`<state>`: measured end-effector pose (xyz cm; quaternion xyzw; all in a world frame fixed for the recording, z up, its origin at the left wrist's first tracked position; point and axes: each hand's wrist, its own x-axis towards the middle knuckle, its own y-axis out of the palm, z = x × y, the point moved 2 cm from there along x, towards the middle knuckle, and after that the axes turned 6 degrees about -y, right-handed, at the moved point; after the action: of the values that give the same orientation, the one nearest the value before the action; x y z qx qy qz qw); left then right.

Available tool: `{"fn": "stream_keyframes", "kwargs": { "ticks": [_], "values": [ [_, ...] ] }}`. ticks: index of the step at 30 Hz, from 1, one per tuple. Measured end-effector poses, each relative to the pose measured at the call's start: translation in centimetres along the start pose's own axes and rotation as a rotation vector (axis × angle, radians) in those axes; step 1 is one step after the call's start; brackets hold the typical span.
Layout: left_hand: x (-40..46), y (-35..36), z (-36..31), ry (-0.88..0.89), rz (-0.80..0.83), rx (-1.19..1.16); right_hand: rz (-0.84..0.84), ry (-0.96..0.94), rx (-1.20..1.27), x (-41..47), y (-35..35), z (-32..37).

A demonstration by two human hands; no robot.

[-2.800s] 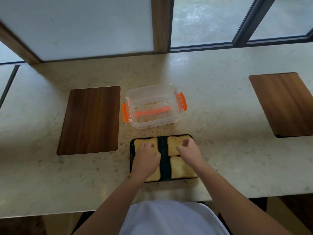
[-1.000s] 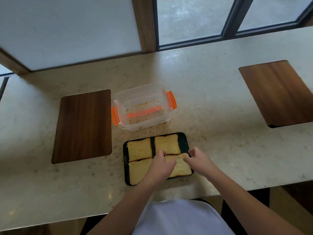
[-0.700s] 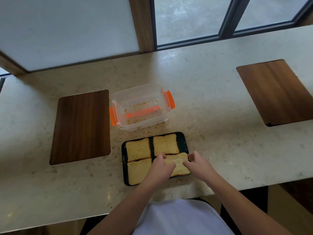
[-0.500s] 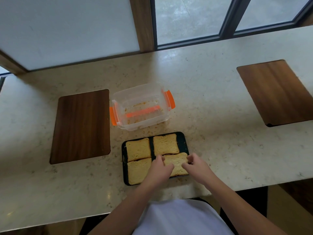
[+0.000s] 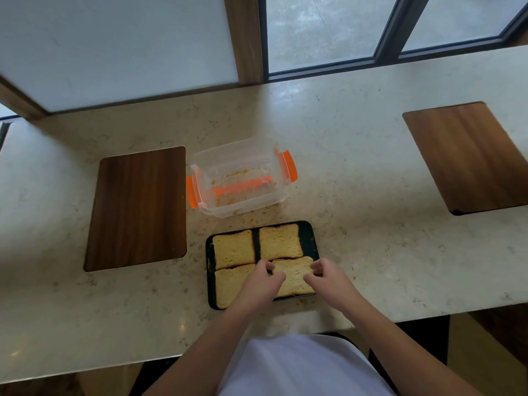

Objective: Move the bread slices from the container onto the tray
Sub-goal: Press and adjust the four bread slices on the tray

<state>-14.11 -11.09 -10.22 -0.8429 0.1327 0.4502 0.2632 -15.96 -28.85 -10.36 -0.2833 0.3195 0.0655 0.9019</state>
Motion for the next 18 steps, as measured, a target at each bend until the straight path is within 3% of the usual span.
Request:
{"fn": "stream_keyframes", "kwargs": {
  "ticks": [13, 18],
  "values": [
    [0.3, -1.6, 1.0, -0.031, 0.024, -0.013, 0.061, -0.013, -0.036, 0.6, 1.5, 0.7],
    [0.7, -1.9, 0.7, -0.026, 0.006, 0.066, 0.001, -0.028, -0.024, 0.9, 0.7, 0.4]
  ]
}}
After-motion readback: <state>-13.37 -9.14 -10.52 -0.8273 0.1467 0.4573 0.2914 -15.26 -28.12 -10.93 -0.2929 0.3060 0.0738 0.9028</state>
